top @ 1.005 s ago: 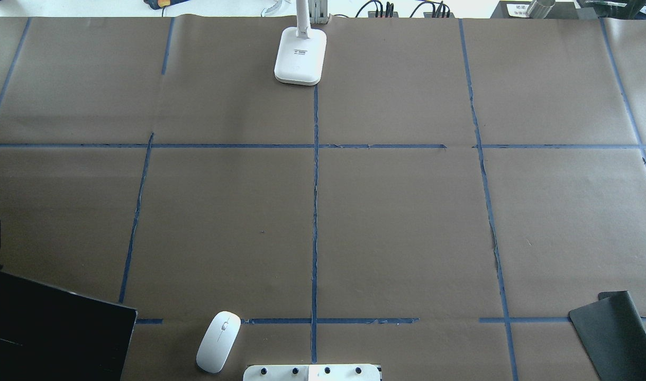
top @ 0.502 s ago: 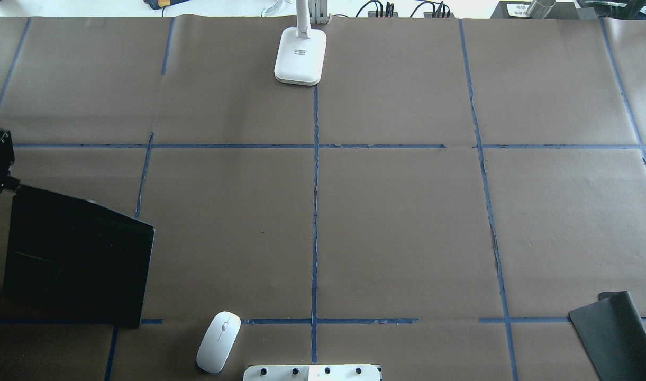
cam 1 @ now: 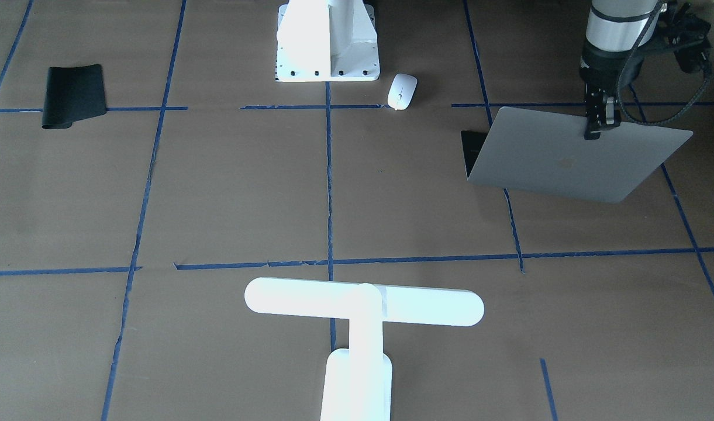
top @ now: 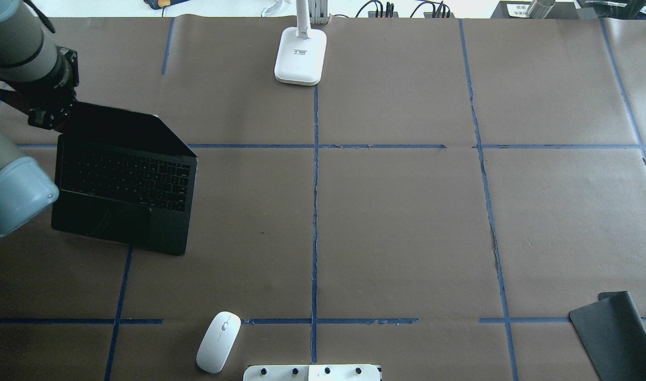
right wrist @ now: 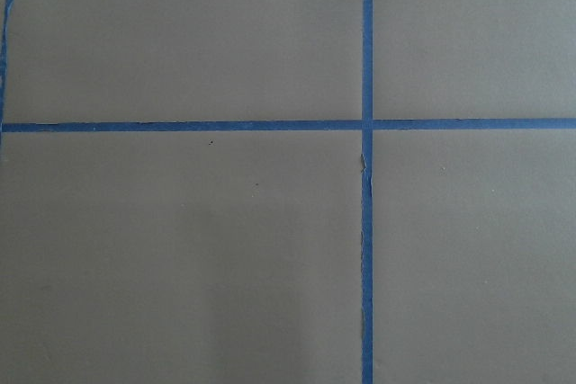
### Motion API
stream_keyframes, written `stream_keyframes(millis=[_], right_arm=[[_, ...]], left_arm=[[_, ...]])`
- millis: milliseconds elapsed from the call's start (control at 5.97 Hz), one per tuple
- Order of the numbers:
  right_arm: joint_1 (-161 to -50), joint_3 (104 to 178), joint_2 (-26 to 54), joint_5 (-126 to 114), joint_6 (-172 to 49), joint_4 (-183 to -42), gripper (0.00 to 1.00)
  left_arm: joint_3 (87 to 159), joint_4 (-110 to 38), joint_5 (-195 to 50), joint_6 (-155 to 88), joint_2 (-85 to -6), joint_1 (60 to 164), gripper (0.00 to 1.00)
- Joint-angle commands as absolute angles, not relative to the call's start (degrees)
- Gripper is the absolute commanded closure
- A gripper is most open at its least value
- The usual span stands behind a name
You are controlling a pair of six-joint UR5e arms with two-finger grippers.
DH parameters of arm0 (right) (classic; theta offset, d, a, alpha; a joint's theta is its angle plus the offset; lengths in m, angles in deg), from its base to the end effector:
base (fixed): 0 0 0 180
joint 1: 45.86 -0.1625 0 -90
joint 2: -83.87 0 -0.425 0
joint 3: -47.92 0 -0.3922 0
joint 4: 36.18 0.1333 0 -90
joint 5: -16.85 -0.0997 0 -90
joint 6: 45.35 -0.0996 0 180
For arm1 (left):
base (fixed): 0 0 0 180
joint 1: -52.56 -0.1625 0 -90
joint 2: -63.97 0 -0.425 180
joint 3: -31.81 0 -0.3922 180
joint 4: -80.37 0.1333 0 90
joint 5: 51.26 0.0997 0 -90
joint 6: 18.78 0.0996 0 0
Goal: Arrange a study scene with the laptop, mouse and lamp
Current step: 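Lift and carry the laptop with the left gripper toward the lamp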
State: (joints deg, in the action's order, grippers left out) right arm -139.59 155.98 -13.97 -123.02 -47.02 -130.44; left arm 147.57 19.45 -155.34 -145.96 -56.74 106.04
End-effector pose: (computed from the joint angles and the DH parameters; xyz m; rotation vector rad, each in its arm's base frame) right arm 0.0852 -0.4292 0.5674 0.1130 -0.8677 0.0429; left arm 0.2496 -0.5203 0.2409 -0.1885 0.5560 -1.4829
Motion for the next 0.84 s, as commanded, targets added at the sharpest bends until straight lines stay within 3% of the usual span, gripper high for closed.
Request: stream_keyframes(millis=[0, 670], right_arm=[[-139.7, 156.0, -14.2, -123.5, -47.2, -130.4, 0.0], [-140.0, 155.4, -14.6, -123.4, -47.2, -130.5, 0.0]], left_arm=[[137.1, 18.5, -155.4, -151.0, -67.5, 105.1, 1.0], [129.7, 15.2, -155.2, -166.0, -76.7, 94.1, 1.0]])
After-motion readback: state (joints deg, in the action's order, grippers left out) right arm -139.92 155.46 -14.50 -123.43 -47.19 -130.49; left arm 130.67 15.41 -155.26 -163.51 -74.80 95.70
